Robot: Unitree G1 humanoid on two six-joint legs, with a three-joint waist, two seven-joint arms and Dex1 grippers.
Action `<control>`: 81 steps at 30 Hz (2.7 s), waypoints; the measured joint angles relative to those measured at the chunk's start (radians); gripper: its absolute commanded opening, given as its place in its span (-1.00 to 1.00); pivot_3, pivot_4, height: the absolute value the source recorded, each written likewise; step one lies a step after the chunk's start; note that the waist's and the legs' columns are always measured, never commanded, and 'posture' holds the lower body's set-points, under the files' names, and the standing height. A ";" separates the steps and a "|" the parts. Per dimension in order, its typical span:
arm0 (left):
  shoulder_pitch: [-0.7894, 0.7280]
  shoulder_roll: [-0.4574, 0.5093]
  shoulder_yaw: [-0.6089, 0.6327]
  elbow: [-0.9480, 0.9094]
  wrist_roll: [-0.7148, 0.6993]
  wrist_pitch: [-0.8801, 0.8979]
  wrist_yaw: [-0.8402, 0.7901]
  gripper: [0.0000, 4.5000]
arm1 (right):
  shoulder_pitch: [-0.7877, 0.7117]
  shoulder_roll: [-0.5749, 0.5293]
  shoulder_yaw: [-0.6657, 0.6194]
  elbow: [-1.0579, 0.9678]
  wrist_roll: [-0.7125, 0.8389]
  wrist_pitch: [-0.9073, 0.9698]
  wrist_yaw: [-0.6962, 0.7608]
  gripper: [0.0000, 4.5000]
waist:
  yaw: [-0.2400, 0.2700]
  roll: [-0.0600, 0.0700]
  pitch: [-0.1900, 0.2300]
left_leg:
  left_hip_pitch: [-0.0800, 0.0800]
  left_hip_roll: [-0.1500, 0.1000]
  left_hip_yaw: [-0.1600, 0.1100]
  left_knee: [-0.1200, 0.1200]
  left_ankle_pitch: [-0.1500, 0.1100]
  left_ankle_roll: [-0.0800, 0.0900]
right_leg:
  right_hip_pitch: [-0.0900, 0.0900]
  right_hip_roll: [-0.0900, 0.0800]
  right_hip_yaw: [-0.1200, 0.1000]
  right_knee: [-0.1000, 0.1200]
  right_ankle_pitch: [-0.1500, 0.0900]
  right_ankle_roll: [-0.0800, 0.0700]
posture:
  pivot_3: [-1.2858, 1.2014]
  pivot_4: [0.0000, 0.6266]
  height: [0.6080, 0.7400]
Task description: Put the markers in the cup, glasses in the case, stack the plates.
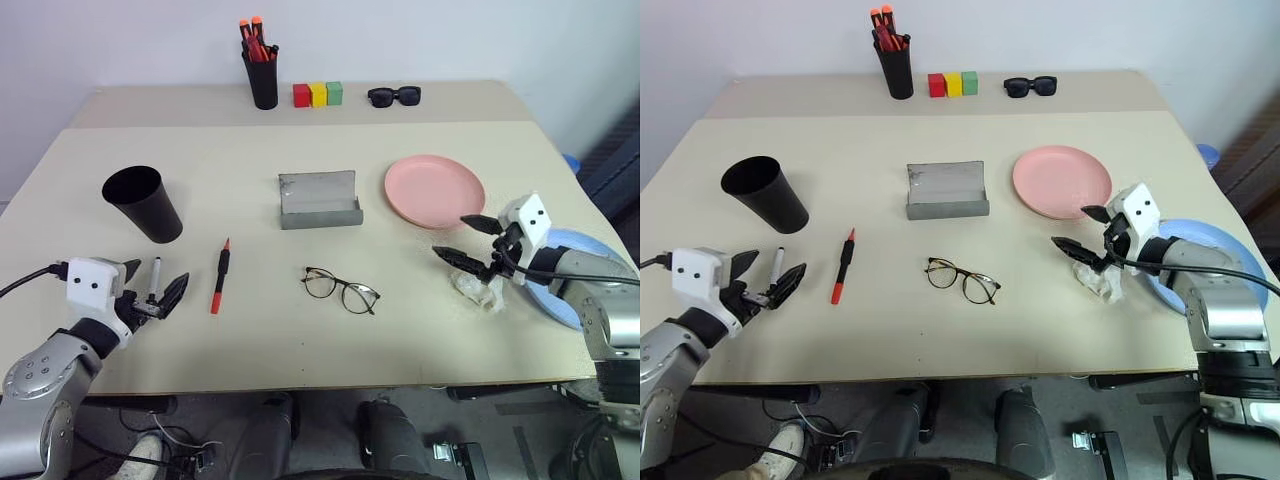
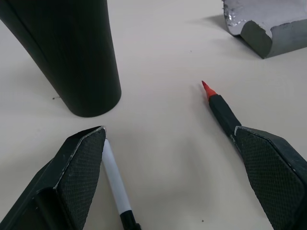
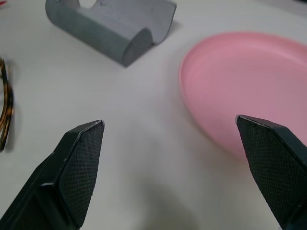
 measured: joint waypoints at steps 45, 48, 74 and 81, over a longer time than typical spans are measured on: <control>-0.668 -0.184 -0.219 0.051 0.035 1.080 0.462 0.97 | 0.129 0.174 0.293 -0.415 0.012 0.004 -0.017 1.00 | 0.001 -0.001 0.000 | 0.000 -0.001 -0.002 0.012 0.000 -0.001 | 0.002 0.005 -0.001 0.010 0.001 0.003 | 0.03 -0.52 1.00; -0.693 -0.198 -0.220 0.080 0.036 1.080 0.486 0.97 | 0.136 0.184 0.309 -0.408 0.000 -0.012 -0.017 1.00 | 0.002 -0.001 0.000 | 0.000 -0.001 -0.003 0.012 0.000 -0.001 | 0.002 0.005 -0.001 0.010 0.001 0.003 | 0.03 -0.52 1.00; -0.759 -0.185 -0.211 0.053 0.224 0.204 0.493 -0.99 | 0.004 0.308 0.297 -0.361 -0.027 -0.036 -0.132 1.00 | 0.001 -0.001 0.000 | 0.000 0.000 -0.002 0.010 0.000 -0.002 | 0.000 0.005 0.000 0.010 0.001 0.000 | 0.03 -0.52 1.00; -0.782 -0.151 -0.151 0.244 0.384 -0.061 0.614 -0.99 | -0.165 0.430 0.281 -0.327 -0.015 -0.046 -0.223 1.00 | 0.004 -0.002 0.000 | 0.000 -0.002 0.000 0.011 0.001 -0.001 | 0.001 0.006 -0.001 0.010 0.004 0.004 | 0.03 -0.52 1.00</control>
